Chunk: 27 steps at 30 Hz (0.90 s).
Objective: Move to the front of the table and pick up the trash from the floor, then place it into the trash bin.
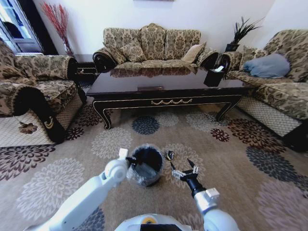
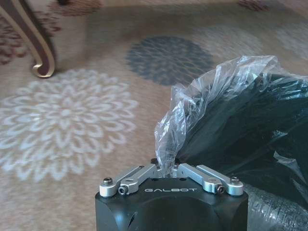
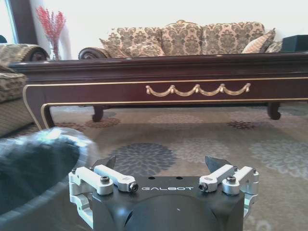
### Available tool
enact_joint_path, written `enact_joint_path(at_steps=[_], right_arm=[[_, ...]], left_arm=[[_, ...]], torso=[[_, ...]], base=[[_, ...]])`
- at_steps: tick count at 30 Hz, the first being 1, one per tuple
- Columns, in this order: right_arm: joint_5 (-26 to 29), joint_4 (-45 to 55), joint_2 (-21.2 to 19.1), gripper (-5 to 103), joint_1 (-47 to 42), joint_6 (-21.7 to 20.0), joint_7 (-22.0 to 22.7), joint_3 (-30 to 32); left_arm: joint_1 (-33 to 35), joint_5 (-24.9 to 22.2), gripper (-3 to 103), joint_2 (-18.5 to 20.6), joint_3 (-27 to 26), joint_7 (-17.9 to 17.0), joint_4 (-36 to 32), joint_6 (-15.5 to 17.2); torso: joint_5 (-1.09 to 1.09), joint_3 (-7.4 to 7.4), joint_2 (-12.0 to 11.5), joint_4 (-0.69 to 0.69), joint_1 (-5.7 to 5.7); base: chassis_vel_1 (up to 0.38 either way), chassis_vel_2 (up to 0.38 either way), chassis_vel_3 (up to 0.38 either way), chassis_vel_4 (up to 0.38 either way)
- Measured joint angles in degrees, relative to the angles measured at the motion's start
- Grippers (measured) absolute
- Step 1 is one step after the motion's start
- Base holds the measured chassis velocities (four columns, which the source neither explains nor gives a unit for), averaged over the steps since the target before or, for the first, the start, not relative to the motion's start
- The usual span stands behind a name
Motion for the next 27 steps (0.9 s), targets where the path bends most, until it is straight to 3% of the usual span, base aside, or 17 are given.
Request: enact_joint_path(at_steps=[6,9,10,14,19,27], right_arm=[[2.8,-4.7,-3.1,100,3.4,0.0,0.5,1.1],[3.0,-8.2,-3.2,100,6.0,0.1,0.6,0.8],[3.0,-8.2,-3.2,100,6.0,0.1,0.6,0.8],[1.7,-14.0,-1.7,100,8.5,0.8,0.4,0.2],[-1.3,-20.4,-0.8,100,12.9,1.7,0.1,-1.4],[-1.6,-29.1,0.2,100,19.1,2.5,-0.7,-4.1]], left_arm=[[2.3,0.6,3,3.1,-5.2,3.2,0.9,-0.5],[3.7,5.9,3,3.8,-6.6,8.9,2.9,-3.3],[3.7,5.9,3,3.8,-6.6,8.9,2.9,-3.3],[5.6,8.9,3,4.1,-8.8,15.3,5.3,-6.7],[8.2,10.3,3,5.6,-13.0,17.2,5.4,-8.8],[11.0,9.0,3,6.6,-17.4,16.6,3.1,-9.3]], torso=[[0.02,0.00,0.0,0.00,0.00],[0.01,0.00,0.0,0.02,0.00],[0.01,0.00,0.0,0.02,0.00],[-0.03,0.01,0.0,-0.06,0.00],[0.03,0.00,0.0,0.03,0.00],[0.02,0.00,0.0,-0.02,0.00]], base=[[0.000,0.000,0.000,0.000],[0.000,0.000,0.000,0.000],[0.000,0.000,0.000,0.000],[0.000,0.000,0.000,0.000],[0.000,0.000,0.000,0.000],[0.000,0.000,0.000,0.000]])
